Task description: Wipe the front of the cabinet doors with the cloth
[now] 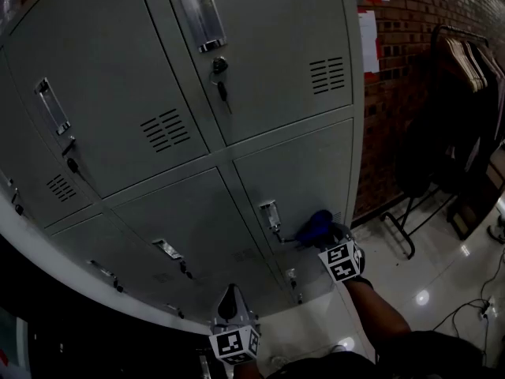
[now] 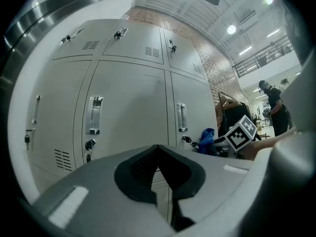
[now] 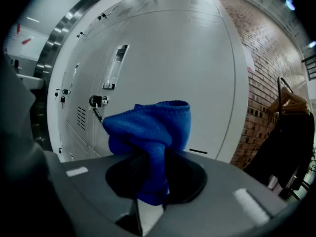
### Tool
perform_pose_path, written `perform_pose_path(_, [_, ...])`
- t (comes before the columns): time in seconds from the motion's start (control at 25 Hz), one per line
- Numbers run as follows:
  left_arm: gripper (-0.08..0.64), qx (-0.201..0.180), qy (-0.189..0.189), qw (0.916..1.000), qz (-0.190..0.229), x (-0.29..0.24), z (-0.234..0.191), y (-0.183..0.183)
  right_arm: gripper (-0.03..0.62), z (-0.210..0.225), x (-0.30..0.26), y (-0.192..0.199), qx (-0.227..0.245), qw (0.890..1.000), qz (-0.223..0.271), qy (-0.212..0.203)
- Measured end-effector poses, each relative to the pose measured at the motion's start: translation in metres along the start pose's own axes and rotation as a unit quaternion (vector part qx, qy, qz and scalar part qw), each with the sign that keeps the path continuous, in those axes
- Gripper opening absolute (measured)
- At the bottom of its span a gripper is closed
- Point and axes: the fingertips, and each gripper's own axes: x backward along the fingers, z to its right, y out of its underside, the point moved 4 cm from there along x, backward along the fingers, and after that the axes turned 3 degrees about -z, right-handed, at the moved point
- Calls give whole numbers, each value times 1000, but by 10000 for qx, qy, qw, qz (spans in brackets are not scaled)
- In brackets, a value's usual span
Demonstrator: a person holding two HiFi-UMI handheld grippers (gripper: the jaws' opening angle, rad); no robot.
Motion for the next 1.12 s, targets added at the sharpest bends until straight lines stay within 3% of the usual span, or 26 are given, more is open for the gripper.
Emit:
perform_pose_path(0.68, [17, -54, 118, 9999, 2, -3, 12, -8, 75, 67, 11, 21, -250, 9972, -158, 686])
perform_pose_path(1.12, [17, 5, 175, 9998, 0, -6, 12, -4, 75, 30, 66, 14, -369, 9992, 41, 143])
